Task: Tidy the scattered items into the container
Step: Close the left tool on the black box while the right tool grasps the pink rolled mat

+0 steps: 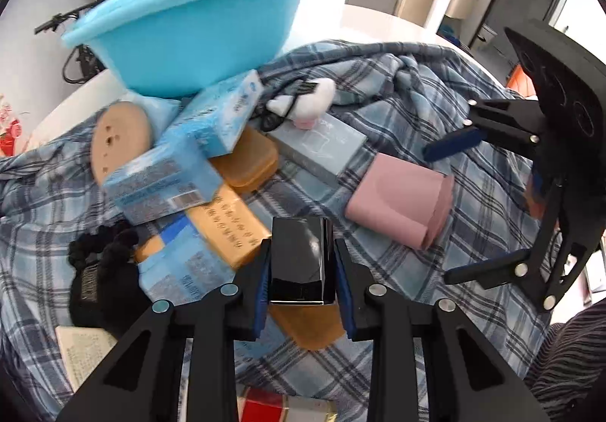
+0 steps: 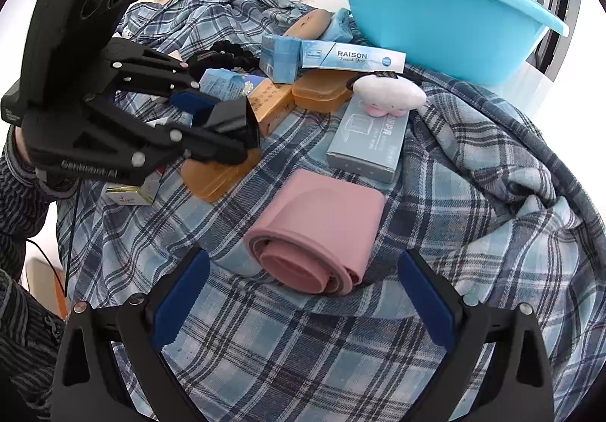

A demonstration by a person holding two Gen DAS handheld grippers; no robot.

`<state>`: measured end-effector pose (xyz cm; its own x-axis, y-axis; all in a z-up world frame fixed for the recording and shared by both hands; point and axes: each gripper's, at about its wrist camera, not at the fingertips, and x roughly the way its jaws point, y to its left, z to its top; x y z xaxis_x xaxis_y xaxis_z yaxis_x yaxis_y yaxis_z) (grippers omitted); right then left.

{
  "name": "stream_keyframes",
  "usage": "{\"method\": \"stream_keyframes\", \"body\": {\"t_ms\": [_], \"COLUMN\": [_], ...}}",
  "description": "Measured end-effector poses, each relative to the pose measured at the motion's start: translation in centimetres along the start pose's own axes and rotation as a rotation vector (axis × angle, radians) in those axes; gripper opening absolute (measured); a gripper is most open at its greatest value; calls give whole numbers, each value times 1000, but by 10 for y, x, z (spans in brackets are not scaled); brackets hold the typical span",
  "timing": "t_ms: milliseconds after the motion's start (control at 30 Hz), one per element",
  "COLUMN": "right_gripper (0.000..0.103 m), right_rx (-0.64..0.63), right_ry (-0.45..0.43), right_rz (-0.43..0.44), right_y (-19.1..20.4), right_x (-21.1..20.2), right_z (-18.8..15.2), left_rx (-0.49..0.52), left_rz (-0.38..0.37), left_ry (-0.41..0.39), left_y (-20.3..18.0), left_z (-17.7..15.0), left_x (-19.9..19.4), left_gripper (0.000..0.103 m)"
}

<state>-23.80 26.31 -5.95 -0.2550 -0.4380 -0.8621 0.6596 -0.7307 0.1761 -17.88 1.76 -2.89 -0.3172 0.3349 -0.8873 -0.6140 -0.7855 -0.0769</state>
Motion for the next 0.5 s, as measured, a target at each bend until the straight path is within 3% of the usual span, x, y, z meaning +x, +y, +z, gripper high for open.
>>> {"method": "stream_keyframes", "body": {"t_ms": [233, 500], "right_gripper": [99, 99], "right_rx": [32, 8], "right_ry": [-10, -24], "right_rz": [0, -22], "right_y": [-6, 2], "right_x": [-2, -2], "right_z": [-1, 2], "left_rx": [8, 77], "left_rz": [26, 7], "left_ry": [-10, -38], "left_y": [0, -20], "left_z": [-14, -25], "left_x": [-17, -37], "left_gripper": [32, 32]}}
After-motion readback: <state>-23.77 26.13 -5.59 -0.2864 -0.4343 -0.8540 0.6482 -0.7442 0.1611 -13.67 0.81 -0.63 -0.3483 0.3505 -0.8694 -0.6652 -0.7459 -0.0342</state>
